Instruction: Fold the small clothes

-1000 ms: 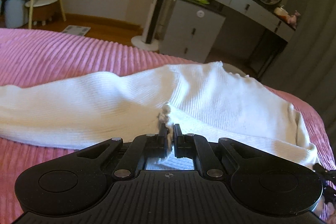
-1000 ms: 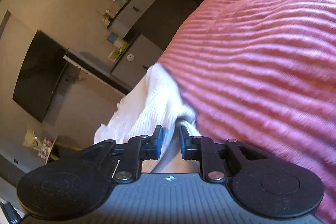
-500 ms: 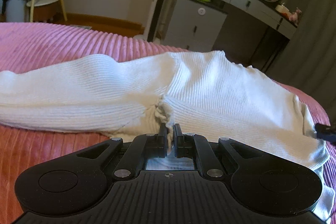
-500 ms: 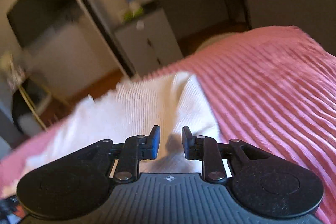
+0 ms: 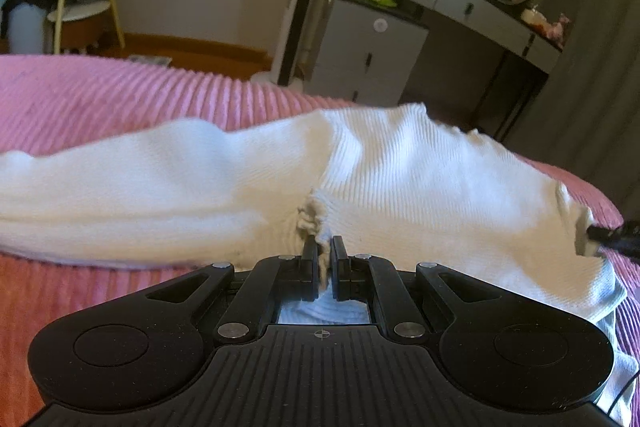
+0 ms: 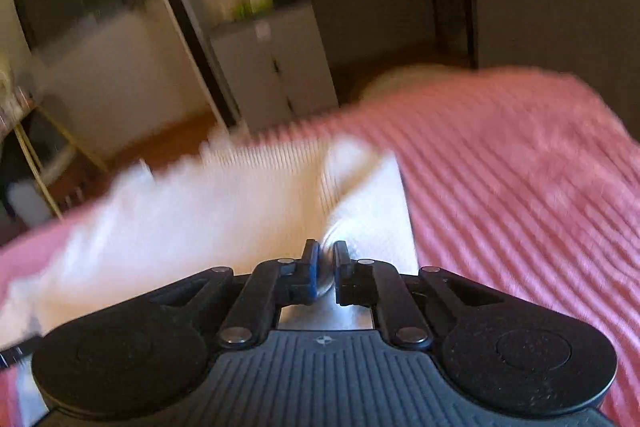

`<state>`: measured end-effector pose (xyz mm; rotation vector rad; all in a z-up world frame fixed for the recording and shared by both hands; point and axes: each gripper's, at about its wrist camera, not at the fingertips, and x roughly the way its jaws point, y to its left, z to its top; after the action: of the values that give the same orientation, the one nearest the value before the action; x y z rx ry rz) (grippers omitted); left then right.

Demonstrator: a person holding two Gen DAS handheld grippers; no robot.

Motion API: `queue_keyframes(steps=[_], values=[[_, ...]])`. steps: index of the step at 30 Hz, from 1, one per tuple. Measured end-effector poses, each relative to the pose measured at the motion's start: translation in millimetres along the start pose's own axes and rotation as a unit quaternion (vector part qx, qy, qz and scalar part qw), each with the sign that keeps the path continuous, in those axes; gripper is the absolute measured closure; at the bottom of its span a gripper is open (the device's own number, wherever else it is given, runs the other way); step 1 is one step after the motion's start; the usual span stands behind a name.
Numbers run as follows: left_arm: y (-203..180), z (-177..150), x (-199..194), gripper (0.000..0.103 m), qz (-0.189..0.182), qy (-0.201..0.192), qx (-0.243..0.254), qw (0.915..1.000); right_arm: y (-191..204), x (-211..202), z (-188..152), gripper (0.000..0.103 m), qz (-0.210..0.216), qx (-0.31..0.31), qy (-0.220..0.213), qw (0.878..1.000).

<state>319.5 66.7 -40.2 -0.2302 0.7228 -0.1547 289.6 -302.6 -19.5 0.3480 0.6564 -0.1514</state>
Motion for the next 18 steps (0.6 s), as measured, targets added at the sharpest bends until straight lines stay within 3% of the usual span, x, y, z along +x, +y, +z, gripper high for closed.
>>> queue_keyframes(steps=[6, 11, 13, 16, 18], values=[[0, 10, -10, 0.095, 0.001, -0.029, 0.0, 0.9996, -2, -16, 5, 0.096, 0.023, 0.022, -0.063, 0.998], [0, 15, -20, 0.095, 0.003, -0.064, -0.002, 0.998, -20, -19, 7, 0.095, 0.066, 0.093, -0.114, 0.987], [2, 14, -16, 0.095, 0.013, -0.062, 0.0, 0.998, -27, -8, 5, 0.09, 0.059, 0.116, -0.096, 0.987], [7, 8, 1, 0.095, 0.03, -0.012, -0.002, 0.9995, -32, 13, -2, 0.086, 0.034, 0.123, -0.024, 0.992], [13, 4, 0, 0.094, 0.021, -0.006, -0.013, 0.9997, -35, -3, -10, 0.086, 0.047, 0.126, -0.047, 0.99]])
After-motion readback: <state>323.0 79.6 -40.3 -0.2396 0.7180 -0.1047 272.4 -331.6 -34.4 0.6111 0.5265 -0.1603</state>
